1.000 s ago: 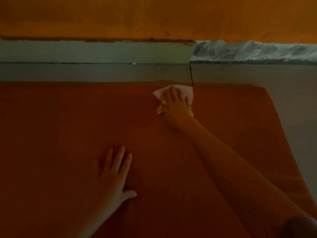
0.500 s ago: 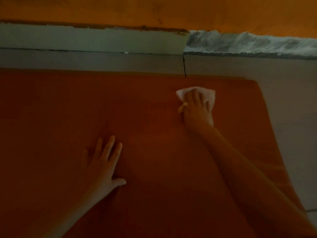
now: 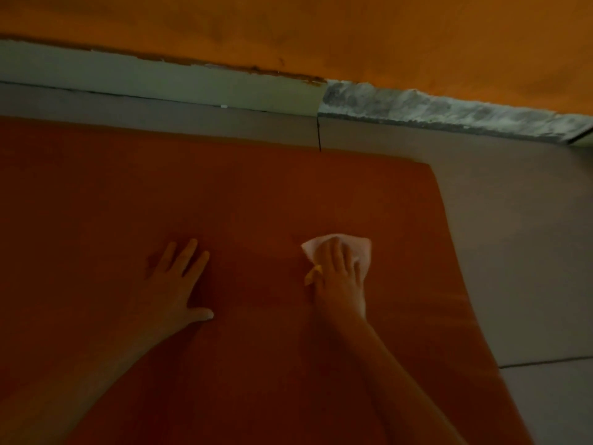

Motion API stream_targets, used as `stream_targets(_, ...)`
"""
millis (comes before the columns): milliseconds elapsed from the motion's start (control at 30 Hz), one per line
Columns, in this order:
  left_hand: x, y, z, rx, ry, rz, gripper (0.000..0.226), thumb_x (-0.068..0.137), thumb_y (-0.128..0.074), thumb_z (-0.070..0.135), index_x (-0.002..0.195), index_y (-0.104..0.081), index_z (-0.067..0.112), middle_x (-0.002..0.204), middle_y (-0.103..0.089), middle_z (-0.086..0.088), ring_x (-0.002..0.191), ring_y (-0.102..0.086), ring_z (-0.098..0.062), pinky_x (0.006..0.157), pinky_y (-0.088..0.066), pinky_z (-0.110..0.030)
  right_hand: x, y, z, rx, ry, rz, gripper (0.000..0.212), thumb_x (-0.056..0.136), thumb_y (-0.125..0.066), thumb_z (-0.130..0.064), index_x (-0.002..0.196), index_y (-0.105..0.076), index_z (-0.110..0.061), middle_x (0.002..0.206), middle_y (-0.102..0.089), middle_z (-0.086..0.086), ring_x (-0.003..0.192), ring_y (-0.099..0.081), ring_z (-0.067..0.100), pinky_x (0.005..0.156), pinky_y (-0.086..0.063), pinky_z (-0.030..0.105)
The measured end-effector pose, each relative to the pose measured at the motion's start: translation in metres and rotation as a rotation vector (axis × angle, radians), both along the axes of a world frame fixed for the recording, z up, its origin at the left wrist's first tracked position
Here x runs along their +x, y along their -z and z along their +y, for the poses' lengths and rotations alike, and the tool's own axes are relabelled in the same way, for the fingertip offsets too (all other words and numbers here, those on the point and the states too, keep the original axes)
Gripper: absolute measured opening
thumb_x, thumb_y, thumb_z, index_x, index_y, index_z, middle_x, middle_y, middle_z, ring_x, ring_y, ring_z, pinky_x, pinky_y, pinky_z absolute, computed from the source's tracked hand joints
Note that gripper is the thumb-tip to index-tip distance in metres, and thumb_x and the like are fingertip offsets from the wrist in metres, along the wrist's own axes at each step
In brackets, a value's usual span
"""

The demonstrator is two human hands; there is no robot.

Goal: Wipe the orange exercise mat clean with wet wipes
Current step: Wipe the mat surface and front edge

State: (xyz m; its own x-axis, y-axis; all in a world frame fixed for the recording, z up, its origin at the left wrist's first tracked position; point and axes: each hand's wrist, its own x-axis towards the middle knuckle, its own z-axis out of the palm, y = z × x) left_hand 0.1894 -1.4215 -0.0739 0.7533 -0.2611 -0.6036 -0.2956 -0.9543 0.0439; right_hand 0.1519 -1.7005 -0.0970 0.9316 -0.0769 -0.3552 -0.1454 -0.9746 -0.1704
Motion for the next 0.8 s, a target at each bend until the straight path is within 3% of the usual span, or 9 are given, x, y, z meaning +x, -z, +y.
stream_targets(100,-0.009,-0.005,-0.002,-0.005,-0.02,-0.027,0.102,0.082,-0.046,0.073,0.15,0.016,0.028,0.156,0.029,0.0,0.146,0.017,-0.029,0.118,-0.008,-0.056,-0.032,-0.009,0.02,0.053,-0.279,0.067,0.065,0.103,-0.031,-0.03,0.152,0.01,-0.021,0.157,0.022,-0.001,0.14,0.028,0.023,0.117,0.009,0.046)
stream_targets(200,-0.029,-0.011,-0.009,0.016,0.002,-0.052,0.085,0.092,-0.039,0.063,0.154,0.007,0.028,0.159,0.021,-0.002,0.147,0.012,-0.031,0.119,-0.01,-0.052,-0.052,-0.017,-0.004,0.031,-0.34,0.126,0.069,0.102,-0.039,-0.027,0.152,0.008,-0.025,0.155,0.024,-0.008,0.145,0.02,0.022,0.12,-0.005,0.044)
stream_targets(333,-0.062,-0.018,-0.017,-0.008,0.026,0.039,0.079,0.095,-0.038,0.06,0.154,0.004,0.029,0.159,0.022,0.0,0.147,0.013,-0.032,0.12,-0.005,-0.05,-0.088,-0.025,-0.017,-0.018,-0.205,0.159,0.064,0.1,-0.042,-0.018,0.154,-0.007,-0.017,0.161,0.006,0.0,0.148,0.008,0.025,0.117,-0.024,0.043)
stream_targets(433,-0.081,-0.025,-0.019,-0.027,0.046,0.112,0.075,0.097,-0.038,0.056,0.154,0.003,0.03,0.158,0.023,0.002,0.147,0.015,-0.029,0.12,-0.003,-0.049,-0.106,-0.034,0.002,0.142,-0.025,0.138,0.047,0.099,-0.042,-0.015,0.145,-0.035,-0.017,0.152,-0.029,-0.001,0.145,-0.019,0.022,0.111,-0.031,0.024)
stream_targets(533,-0.097,-0.029,-0.015,-0.042,0.063,0.144,0.07,0.1,-0.035,0.052,0.154,0.005,0.031,0.158,0.022,0.005,0.147,0.016,-0.024,0.12,-0.002,-0.047,-0.114,-0.06,-0.009,0.196,0.018,0.093,0.023,0.1,-0.047,-0.025,0.118,-0.06,-0.02,0.099,-0.061,0.0,0.1,-0.062,0.014,0.09,-0.051,0.028)
stream_targets(633,-0.11,-0.029,-0.004,-0.069,0.051,0.158,0.065,0.101,-0.03,0.05,0.153,0.006,0.033,0.158,0.021,0.008,0.147,0.016,-0.02,0.119,0.0,-0.046,-0.141,-0.067,-0.024,0.309,0.206,-0.323,0.018,0.098,-0.053,-0.024,0.102,-0.069,-0.016,0.073,-0.063,-0.002,0.055,-0.054,0.006,0.051,-0.044,0.017)
stream_targets(700,-0.113,-0.027,0.0,-0.075,0.052,0.141,0.063,0.101,-0.028,0.05,0.153,0.005,0.033,0.159,0.019,0.008,0.147,0.015,-0.019,0.12,0.0,-0.046,-0.155,-0.065,-0.024,0.283,0.164,-0.313,0.015,0.096,-0.056,-0.015,0.099,-0.071,-0.017,0.08,-0.064,-0.01,0.062,-0.058,-0.002,0.055,-0.045,0.014)
stream_targets(767,-0.117,-0.025,0.002,-0.087,0.052,0.121,0.064,0.101,-0.03,0.049,0.154,0.002,0.032,0.16,0.017,0.007,0.148,0.013,-0.019,0.121,-0.002,-0.047,-0.173,-0.058,-0.018,0.254,-0.046,-0.2,0.027,0.098,-0.046,-0.008,0.105,-0.07,-0.019,0.11,-0.063,-0.013,0.097,-0.059,-0.001,0.084,-0.046,0.018)
stream_targets(800,-0.119,-0.024,0.002,-0.087,0.052,0.109,0.064,0.101,-0.031,0.049,0.154,0.001,0.032,0.16,0.017,0.006,0.148,0.012,-0.02,0.12,-0.003,-0.048,-0.18,-0.055,-0.018,0.211,-0.122,-0.109,0.034,0.098,-0.04,-0.013,0.119,-0.065,-0.021,0.129,-0.053,-0.014,0.117,-0.049,0.0,0.103,-0.034,0.019)
